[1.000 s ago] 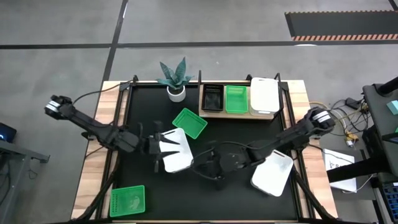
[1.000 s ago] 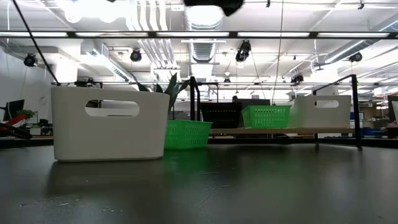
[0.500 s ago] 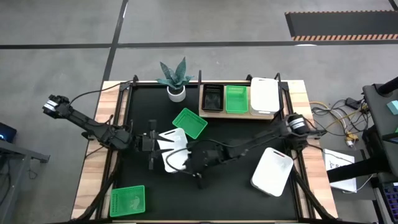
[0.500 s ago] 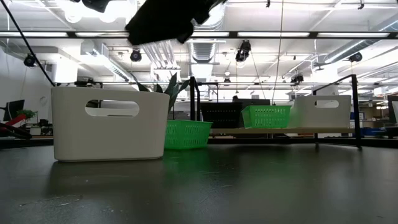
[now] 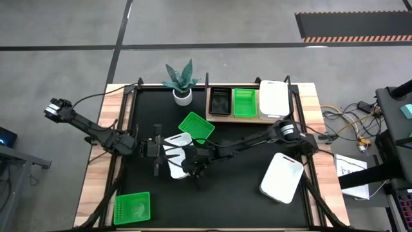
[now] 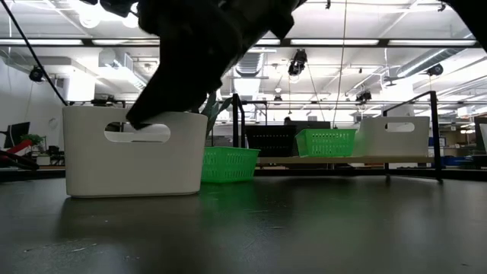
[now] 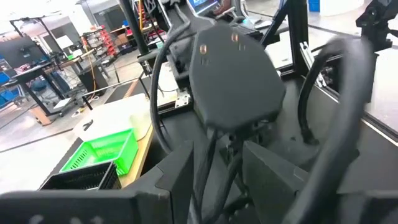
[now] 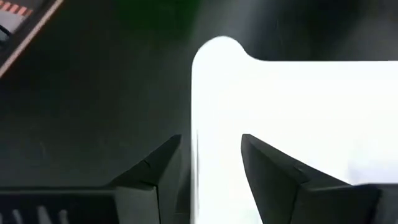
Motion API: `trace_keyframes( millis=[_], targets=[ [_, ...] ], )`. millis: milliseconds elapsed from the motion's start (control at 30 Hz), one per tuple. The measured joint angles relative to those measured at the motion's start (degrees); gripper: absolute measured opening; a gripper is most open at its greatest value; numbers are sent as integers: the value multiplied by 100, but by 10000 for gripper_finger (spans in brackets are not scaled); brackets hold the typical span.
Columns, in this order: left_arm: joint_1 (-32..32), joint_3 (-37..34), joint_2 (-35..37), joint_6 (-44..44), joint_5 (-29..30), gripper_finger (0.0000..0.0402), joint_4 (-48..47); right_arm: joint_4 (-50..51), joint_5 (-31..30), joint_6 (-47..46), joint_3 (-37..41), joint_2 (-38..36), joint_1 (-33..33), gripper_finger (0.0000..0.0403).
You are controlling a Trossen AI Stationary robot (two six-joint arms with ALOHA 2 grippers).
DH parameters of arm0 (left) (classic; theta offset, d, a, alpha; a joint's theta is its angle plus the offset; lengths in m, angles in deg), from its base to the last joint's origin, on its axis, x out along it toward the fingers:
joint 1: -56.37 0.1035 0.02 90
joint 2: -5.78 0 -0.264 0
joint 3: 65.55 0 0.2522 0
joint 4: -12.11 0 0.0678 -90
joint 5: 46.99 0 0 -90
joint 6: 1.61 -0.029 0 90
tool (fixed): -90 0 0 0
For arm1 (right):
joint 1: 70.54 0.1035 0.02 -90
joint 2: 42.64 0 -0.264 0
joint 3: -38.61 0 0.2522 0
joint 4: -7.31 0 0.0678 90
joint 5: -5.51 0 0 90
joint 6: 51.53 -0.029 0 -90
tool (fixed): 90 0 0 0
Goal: Stack baskets on shelf by color
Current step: Stack the left white bin on the white bin on the shelf
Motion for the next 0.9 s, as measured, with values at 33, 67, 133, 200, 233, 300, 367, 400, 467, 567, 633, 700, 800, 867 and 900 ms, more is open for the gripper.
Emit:
trace_keyframes(
  millis=[33,67,133,200,233,300,367,400,467,567,633,700,800,867,900],
  targets=[
    [0,0,0,0,1,122,4,8,-4,30,-14,29,-8,154],
    [0,0,-4,0,0,122,5,22,0,50,-14,52,-11,150],
    [0,0,-4,0,0,122,-12,11,7,53,-14,92,-12,137],
    [2,0,-4,0,0,122,-11,53,7,98,-11,101,-12,117],
    [0,-1,-4,-2,0,122,-5,44,7,149,-11,106,-12,103],
    [0,-4,-4,-2,0,122,-6,51,7,223,-11,102,-12,70],
    [0,-4,-7,-2,0,122,-1,52,11,268,-11,97,-12,34],
    [2,-4,-7,-2,0,122,-3,56,13,283,-11,89,-11,21],
    [2,-4,-7,-2,2,122,-1,53,110,305,-11,78,-9,14],
    [1,-4,-7,-2,2,122,-1,54,149,341,-13,76,12,9],
    [0,-4,-7,-2,2,122,-1,120,140,402,-39,63,41,9],
    [0,-4,-9,-2,2,122,-1,365,138,463,-118,26,89,9],
    [0,-4,-9,-4,6,122,-1,753,138,547,-225,-129,190,9],
    [0,-4,-9,-4,10,122,-1,1030,138,604,-268,-283,267,9],
    [0,-4,-9,-4,16,122,3,1156,139,648,-269,-383,310,9]
  ],
)
